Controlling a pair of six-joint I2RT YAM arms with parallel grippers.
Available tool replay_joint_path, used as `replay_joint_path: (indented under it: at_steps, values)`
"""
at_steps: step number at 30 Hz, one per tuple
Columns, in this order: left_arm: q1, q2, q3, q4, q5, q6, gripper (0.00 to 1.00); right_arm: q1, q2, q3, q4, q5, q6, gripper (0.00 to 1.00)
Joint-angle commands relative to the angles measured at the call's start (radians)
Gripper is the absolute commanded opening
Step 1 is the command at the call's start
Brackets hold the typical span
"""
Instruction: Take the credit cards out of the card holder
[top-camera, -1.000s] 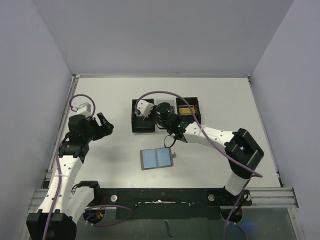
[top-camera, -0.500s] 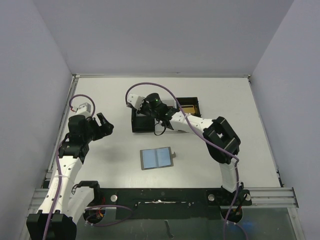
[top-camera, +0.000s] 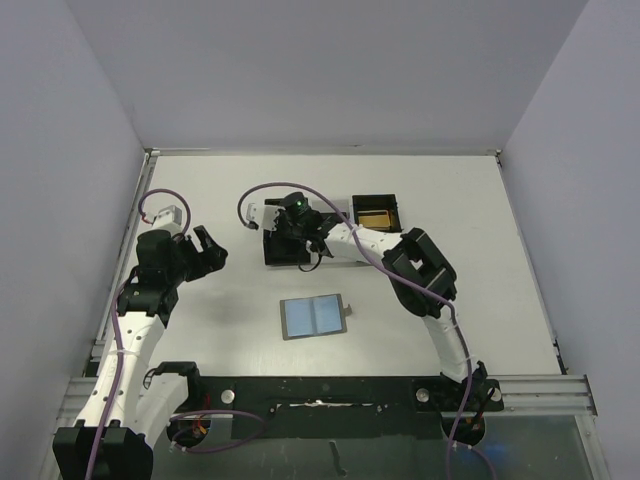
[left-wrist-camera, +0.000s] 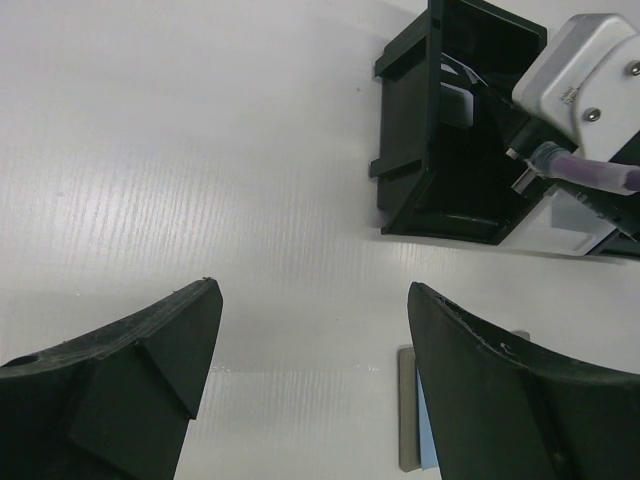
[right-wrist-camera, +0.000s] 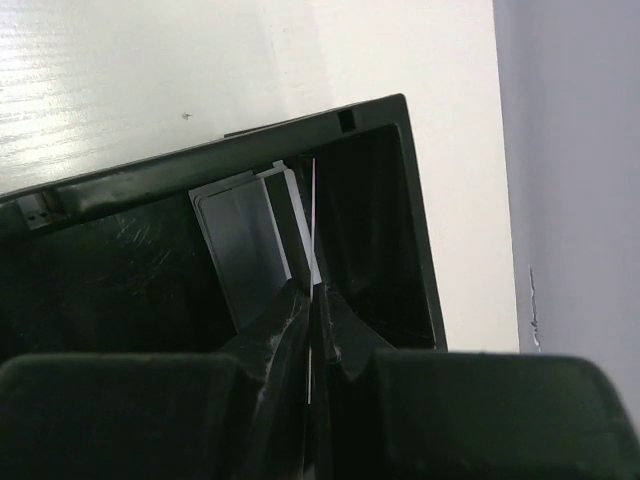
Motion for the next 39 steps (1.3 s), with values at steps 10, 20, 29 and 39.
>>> replay_joint_path:
  at_steps: [10, 20, 29, 39]
  values:
    - [0.004, -0.003, 0.009, 0.054, 0.014, 0.0, 0.75, -0.003, 0.049, 0.089, -0.035, 0.054, -0.1, 0.14]
    - [0.004, 0.012, 0.011, 0.051, 0.022, 0.0, 0.75, -0.006, -0.036, 0.008, 0.012, -0.011, -0.075, 0.45]
    - [0.004, 0.023, 0.011, 0.049, 0.025, 0.001, 0.75, -0.006, -0.026, 0.021, 0.023, 0.024, -0.023, 0.51]
    - [0.004, 0.044, 0.012, 0.051, 0.038, 0.003, 0.75, -0.004, -0.284, -0.123, 0.243, 0.017, 0.307, 0.6]
